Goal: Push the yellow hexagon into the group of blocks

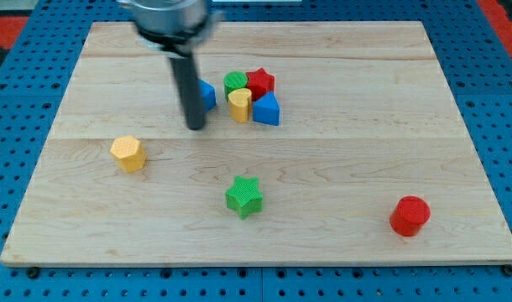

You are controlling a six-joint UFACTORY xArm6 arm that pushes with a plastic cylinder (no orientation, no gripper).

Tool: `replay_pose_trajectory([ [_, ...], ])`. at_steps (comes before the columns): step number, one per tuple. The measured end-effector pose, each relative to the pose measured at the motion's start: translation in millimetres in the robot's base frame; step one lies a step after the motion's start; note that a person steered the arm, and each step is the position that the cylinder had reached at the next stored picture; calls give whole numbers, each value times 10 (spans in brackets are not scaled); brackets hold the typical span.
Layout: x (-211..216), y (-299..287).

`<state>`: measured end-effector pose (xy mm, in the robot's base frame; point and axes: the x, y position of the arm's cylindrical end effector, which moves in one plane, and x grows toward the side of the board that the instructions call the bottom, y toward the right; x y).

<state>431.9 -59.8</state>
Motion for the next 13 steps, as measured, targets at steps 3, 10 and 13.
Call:
replay_pose_trajectory([
  [3,637,-1292],
  [10,96,-1617],
  [13,-275,-1304],
])
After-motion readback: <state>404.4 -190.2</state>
